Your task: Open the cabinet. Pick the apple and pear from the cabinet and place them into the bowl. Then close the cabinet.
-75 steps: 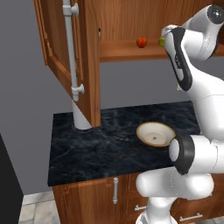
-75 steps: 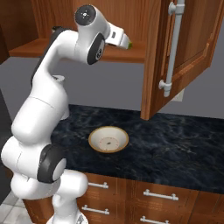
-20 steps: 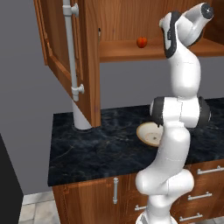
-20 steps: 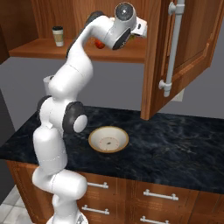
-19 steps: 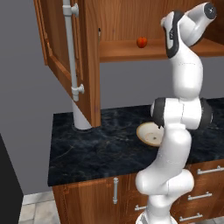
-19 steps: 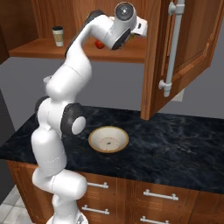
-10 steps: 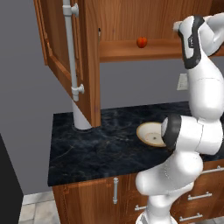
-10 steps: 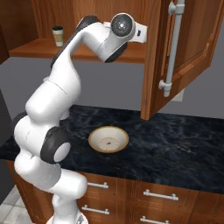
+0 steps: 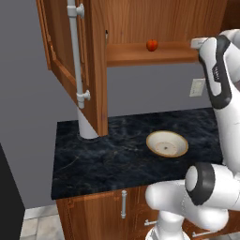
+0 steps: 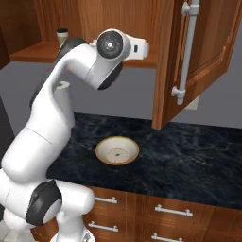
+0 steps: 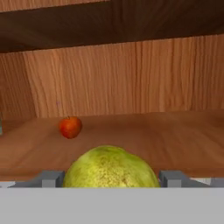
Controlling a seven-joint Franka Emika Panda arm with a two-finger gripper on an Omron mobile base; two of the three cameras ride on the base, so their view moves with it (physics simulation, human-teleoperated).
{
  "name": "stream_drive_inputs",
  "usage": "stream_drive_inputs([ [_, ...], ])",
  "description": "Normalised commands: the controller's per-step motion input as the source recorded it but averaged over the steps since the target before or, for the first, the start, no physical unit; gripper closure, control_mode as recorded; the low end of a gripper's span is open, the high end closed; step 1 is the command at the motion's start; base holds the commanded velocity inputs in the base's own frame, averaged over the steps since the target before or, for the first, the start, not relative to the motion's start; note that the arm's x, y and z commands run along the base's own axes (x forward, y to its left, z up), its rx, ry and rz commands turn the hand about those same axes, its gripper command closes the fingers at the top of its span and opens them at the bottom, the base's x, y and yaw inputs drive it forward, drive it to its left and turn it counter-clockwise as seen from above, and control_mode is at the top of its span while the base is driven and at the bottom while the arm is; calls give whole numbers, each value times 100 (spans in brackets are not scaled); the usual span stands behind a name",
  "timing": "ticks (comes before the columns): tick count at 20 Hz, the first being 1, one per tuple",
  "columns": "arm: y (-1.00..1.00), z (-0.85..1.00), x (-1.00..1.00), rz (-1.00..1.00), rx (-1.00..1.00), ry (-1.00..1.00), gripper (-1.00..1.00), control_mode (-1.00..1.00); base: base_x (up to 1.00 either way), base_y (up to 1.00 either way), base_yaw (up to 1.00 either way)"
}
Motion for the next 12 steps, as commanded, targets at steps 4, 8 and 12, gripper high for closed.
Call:
stream_drive_inputs([
  [4, 56, -25, -100, 9, -12, 17, 100, -100, 0, 0, 0],
  [8, 38, -86, -100, 12, -12, 28, 100, -100, 0, 0, 0],
  [12, 28, -100, -63, 7, -10, 36, 100, -100, 0, 0, 0],
])
